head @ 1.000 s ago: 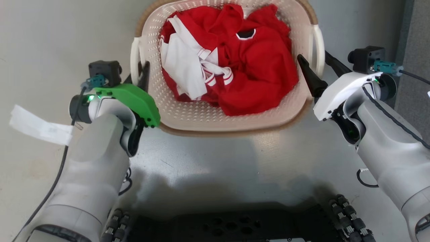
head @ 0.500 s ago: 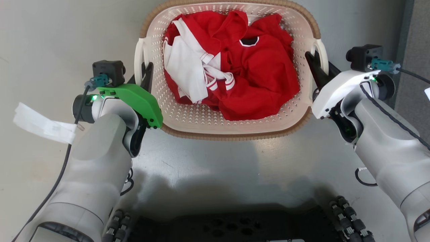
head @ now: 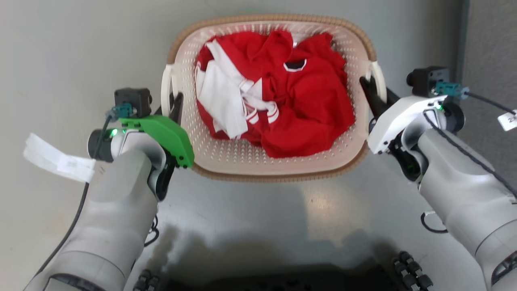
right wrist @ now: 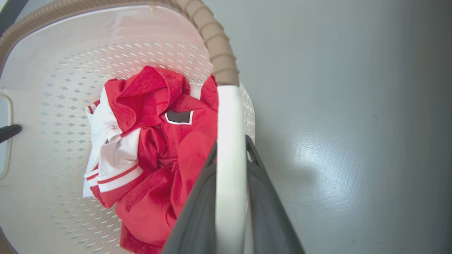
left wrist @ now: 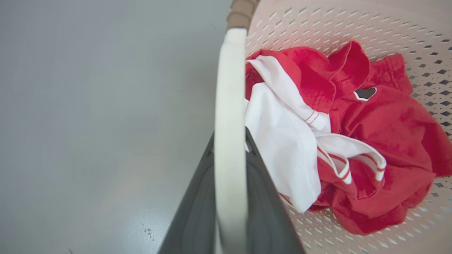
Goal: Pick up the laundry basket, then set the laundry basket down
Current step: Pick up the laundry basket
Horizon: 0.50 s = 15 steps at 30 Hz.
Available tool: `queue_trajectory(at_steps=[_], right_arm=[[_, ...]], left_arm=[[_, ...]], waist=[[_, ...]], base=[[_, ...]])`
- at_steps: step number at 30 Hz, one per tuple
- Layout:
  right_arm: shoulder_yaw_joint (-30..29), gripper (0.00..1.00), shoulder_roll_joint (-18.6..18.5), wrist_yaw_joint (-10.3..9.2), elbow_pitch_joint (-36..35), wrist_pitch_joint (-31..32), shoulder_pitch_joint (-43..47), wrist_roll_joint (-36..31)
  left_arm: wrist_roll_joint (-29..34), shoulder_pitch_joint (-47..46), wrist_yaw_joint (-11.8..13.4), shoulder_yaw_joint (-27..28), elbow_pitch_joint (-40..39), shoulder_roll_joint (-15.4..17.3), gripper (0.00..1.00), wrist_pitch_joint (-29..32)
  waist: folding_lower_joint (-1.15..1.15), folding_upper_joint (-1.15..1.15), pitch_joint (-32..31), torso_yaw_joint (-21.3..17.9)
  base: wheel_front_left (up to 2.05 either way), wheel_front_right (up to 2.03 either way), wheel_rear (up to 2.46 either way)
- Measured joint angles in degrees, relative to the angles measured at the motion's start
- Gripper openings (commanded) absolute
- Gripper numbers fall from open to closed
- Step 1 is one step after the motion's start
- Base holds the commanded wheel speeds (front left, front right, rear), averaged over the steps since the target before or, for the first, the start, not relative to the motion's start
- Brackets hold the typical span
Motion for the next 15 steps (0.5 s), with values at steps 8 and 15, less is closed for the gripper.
queue_trajectory(at_steps=[8,15], right_arm=[[2.6,0.0,0.9,-0.03,1.5,0.7,1.1,2.9],[5.7,0.0,1.4,-0.03,2.6,5.6,1.4,5.5]], left_arm=[[-1.9,1.9,-0.3,-1.0,1.2,0.1,0.0,0.0],[-3.2,4.3,-0.8,-2.1,3.5,0.1,0.0,0.4]], waist=[[0.0,0.0,-5.6,-0.5],[0.0,0.0,-11.7,-1.1]], base=[[0.0,0.0,0.0],[0.0,0.0,0.0]])
